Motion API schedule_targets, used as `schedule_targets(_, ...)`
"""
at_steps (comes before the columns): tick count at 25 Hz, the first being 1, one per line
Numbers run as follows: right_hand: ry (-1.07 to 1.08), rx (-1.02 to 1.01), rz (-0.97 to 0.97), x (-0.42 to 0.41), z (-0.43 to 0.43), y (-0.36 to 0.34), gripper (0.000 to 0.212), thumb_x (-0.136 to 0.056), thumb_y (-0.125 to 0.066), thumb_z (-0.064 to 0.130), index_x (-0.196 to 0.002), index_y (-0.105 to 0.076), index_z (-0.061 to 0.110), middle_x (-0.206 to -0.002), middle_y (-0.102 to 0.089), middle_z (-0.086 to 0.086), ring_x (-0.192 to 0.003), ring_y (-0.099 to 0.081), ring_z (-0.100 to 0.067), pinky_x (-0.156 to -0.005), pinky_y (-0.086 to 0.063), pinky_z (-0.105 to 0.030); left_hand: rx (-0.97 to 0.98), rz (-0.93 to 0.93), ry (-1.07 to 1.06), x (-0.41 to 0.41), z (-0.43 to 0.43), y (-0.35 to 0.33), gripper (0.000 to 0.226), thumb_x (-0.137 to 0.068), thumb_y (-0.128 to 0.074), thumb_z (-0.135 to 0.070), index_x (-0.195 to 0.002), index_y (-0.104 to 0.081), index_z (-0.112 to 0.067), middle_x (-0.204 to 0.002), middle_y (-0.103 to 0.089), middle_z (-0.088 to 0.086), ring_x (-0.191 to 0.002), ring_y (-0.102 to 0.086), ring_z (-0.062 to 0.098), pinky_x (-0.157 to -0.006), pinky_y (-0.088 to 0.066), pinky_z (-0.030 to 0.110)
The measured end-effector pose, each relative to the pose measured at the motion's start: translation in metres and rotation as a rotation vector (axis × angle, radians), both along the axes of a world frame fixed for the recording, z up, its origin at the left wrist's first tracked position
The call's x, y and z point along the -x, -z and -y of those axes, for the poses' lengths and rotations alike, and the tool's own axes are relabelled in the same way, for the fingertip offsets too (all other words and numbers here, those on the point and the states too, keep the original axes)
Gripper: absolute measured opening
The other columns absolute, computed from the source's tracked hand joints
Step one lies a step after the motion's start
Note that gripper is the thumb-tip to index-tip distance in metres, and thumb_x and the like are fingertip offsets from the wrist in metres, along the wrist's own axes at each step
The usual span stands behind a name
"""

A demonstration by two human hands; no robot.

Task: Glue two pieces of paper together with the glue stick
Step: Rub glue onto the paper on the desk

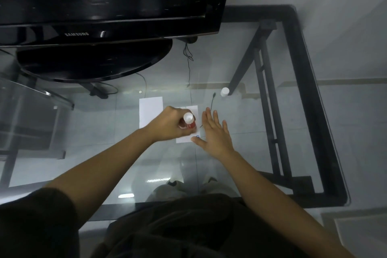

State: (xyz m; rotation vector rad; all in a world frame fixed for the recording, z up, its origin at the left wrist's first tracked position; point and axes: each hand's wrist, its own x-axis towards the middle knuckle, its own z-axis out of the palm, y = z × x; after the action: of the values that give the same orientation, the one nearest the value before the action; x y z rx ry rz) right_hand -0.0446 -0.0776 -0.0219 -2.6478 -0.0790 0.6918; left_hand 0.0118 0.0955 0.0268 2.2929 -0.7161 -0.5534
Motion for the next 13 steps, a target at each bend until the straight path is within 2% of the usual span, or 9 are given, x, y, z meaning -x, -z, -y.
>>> schedule_targets(3, 0.001, -0.003, -0.001, 0.0, 0.0, 0.0, 0.086, -0.089, -0.043, 0.055, -0.146, 0.009, 0.017, -0.157, 0.015, -0.002, -0.143, 0.016, -0.022, -0.115, 0.006, -0.045, -0.011, 0.019, 0.02, 0.0, 0.002, 0.002, 0.026, -0.075, -0.073, -0.03, -0.089, -0.066, -0.009, -0.084, -0.072, 0.007, -0.072, -0.065, 0.018, -0.071, -0.055, 0.035)
schedule_targets(9, 0.01, -0.008, -0.011, -0.001, -0.001, -0.001, 0.087, -0.089, -0.046, 0.051, -0.146, 0.01, 0.016, -0.157, 0.015, -0.001, -0.143, 0.016, -0.022, -0.115, 0.006, -0.045, -0.012, 0.108, -0.185, -0.033, 0.011, 0.001, 0.022, -0.079, -0.07, -0.025, -0.09, -0.063, -0.007, -0.086, -0.07, 0.01, -0.076, -0.063, 0.024, -0.072, -0.053, 0.036)
schedule_targets(13, -0.002, 0.001, 0.003, -0.001, 0.001, 0.002, 0.086, -0.089, -0.042, 0.056, -0.146, 0.01, 0.018, -0.157, 0.016, -0.001, -0.143, 0.016, -0.021, -0.115, 0.006, -0.044, -0.003, 0.056, -0.039, -0.004, 0.01, 0.003, 0.024, -0.074, -0.074, -0.027, -0.085, -0.065, -0.008, -0.079, -0.071, 0.008, -0.069, -0.064, 0.019, -0.067, -0.053, 0.034)
